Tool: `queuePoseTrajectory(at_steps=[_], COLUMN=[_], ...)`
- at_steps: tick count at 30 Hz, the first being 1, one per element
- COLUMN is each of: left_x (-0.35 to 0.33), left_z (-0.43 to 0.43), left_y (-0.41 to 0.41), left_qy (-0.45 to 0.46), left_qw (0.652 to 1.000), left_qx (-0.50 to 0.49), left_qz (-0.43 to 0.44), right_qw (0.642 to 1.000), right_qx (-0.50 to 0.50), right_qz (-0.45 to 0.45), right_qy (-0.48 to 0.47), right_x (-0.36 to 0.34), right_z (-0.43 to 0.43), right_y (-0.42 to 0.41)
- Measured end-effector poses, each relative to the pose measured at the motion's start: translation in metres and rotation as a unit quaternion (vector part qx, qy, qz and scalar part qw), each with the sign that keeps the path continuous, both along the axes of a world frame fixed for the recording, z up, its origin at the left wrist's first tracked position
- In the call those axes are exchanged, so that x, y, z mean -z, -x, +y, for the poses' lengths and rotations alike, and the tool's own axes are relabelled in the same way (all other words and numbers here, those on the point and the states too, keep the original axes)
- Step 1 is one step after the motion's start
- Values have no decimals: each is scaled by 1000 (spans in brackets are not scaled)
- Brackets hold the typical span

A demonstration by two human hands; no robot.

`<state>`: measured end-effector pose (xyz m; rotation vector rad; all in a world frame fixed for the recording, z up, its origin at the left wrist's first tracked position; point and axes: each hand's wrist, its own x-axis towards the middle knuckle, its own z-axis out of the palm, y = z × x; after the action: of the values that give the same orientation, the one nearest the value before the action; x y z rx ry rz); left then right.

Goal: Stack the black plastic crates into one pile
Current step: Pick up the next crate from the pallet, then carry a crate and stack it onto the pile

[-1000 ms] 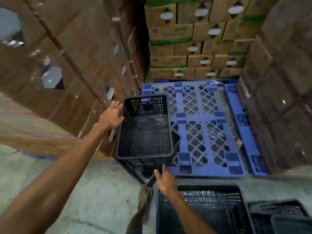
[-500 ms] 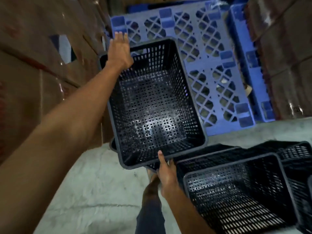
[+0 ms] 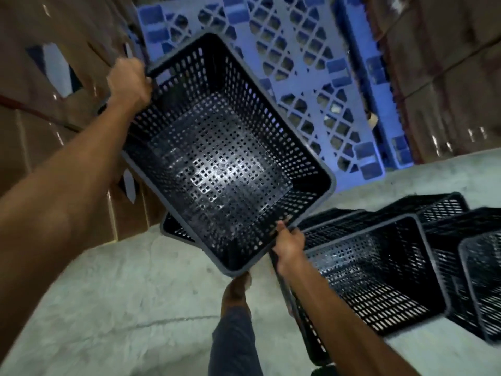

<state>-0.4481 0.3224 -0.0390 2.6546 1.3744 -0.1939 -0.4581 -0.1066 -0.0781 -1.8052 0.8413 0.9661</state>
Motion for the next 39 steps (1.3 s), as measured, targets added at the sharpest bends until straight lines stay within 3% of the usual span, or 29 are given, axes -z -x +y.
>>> queuePoseTrajectory(at_steps=[5,11,15,19,22,29,39], left_x=[-80,-159,-186,-189,-184,-150,-109], left_z=[-65,-223,-359,-465,-549,-683,-742], left_y=[64,115,135,140,143,153,160], left_qy=[19,-10,-26,-64,-86,-37,22], left_qw=[993,974,955,940,935,932,928], left_qx=[-89,-170,-236,-269,-274,-287,-316], left_qz=[-71,-152,-176,-200,-206,-217,-195], right_qw=[968,838,763,724,709,725,742], right_qx=[-158,-330,-399,-429,-451,-458,-477], right_qz=[-184,-410,-486,-520,-525,-501,-448], right_qy=[64,142,146,143,135,118,149], right_x=[-74,-180,-220,-225,-222,-188,-143], right_z=[-31,-108,-179,-242,-311,-438,-505], right_y=[-94,-188,-233,-258,-265,-262,-246])
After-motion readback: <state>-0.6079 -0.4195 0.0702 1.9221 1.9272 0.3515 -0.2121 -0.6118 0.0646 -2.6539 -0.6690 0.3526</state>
